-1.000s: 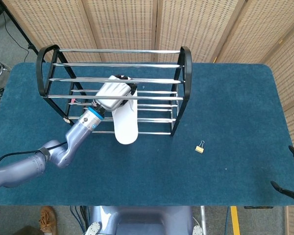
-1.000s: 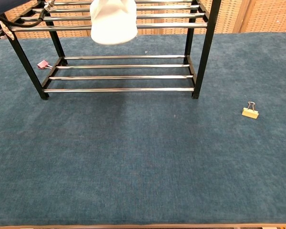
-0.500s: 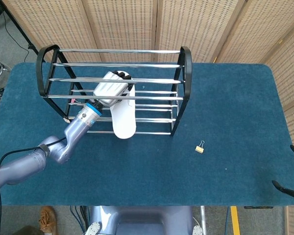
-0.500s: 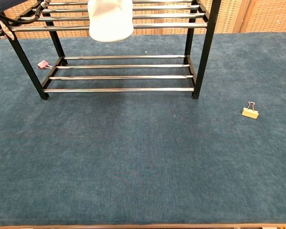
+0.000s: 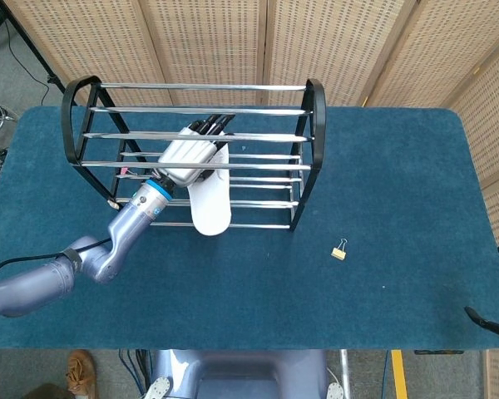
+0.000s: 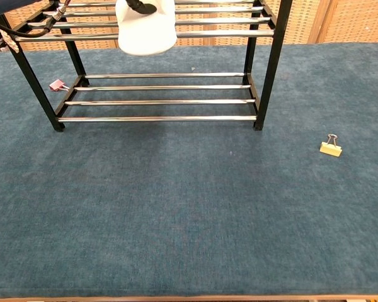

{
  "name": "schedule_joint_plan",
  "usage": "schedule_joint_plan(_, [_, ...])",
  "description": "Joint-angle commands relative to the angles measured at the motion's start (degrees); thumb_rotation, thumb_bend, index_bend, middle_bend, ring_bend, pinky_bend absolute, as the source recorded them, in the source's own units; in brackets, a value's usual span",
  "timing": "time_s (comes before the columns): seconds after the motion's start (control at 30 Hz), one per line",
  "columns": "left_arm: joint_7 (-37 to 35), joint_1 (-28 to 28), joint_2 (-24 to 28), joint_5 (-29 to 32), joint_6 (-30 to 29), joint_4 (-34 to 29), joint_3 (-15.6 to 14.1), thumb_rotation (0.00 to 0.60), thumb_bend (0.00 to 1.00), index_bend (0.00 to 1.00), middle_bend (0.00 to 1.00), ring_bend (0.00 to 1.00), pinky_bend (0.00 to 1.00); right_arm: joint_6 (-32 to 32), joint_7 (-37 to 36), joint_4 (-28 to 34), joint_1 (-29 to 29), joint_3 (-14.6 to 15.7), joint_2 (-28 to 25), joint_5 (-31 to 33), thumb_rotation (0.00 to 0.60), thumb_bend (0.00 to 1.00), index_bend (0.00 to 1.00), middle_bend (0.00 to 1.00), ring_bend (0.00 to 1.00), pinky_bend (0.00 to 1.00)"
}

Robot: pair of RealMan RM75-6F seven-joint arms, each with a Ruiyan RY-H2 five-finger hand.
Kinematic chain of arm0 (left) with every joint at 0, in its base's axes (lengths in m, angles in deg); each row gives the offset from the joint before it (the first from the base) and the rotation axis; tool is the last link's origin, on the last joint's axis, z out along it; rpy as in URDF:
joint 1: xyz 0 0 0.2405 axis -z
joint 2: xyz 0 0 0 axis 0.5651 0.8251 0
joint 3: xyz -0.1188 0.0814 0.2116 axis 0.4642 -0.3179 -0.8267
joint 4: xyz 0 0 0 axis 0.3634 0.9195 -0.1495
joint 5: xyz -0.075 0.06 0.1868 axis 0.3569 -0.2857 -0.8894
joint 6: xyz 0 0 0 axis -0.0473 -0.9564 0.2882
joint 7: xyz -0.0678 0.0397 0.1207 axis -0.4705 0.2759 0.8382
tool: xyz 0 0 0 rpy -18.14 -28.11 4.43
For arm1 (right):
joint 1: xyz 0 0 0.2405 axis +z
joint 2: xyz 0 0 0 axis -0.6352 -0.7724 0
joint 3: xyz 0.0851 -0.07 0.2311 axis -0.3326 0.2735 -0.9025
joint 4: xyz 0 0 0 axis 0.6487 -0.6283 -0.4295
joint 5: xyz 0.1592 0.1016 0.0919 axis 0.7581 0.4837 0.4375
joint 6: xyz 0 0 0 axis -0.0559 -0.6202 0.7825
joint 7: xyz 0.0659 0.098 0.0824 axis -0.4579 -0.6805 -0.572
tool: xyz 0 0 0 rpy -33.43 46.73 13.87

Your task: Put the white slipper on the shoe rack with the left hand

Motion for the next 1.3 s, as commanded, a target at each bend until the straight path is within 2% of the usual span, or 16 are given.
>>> schedule_joint_plan(0.03, [0.7, -0.4, 1.4, 0.9, 0.0, -2.4, 0.1, 0.600, 0.28, 0.22, 0.01, 0.00, 0.25, -0.1, 0.1, 0.1, 0.0, 0.0, 0.0, -0.1, 0.600, 0.00, 0.00, 0.00, 0.00, 0.00])
schedule_joint_plan(0.37, [2.0, -1.7, 5.1, 1.4, -1.2, -9.7, -0.2, 0.600, 0.28, 0.22, 0.01, 0.00, 0.25, -0.5, 0.1, 0.3, -0.2, 0.2, -0.1, -0.6, 0.600, 0.00, 0.00, 0.00, 0.00, 0.00])
schedule_joint_plan(0.63, [1.7, -2.5, 6.6, -0.5, -2.5, -14.1, -1.1, 0.600, 0.28, 0.23, 0.04, 0.02, 0.25, -0.8, 0.2, 0.5, -0.3, 0.2, -0.1, -0.9, 0.600, 0.00, 0.00, 0.00, 0.00, 0.00])
schedule_joint_plan(0.73, [0.8, -3.8, 8.1, -5.3, -4.8, -19.2, -3.1, 0.600, 0.29, 0.23, 0.05, 0.04, 0.25, -0.8, 0.4, 0.5, -0.3, 0.4, -0.1, -1.1, 0.600, 0.00, 0.00, 0.00, 0.00, 0.00])
schedule_joint_plan(0.87, [-0.3, -5.1, 9.4, -8.4, -6.4, -23.2, -4.7, 0.600, 0.28, 0.23, 0.08, 0.05, 0.25, -1.1, 0.5, 0.7, -0.4, 0.5, -0.1, -1.5, 0.600, 0.00, 0.00, 0.00, 0.00, 0.00])
schedule_joint_plan(1.17, [-6.7, -8.6, 12.6, -17.2, -10.4, -29.1, -9.2, 0.600, 0.29, 0.24, 0.10, 0.06, 0.25, -1.2, 0.5, 0.7, -0.5, 0.6, -0.1, -1.8, 0.600, 0.00, 0.00, 0.00, 0.00, 0.00])
schedule_joint_plan(1.3, [-9.8, -11.1, 15.2, -22.8, -14.4, -30.8, -12.0, 0.600, 0.28, 0.25, 0.10, 0.06, 0.25, -1.6, 0.2, 0.7, -0.6, 0.6, -0.3, -2.0, 0.600, 0.00, 0.00, 0.00, 0.00, 0.00])
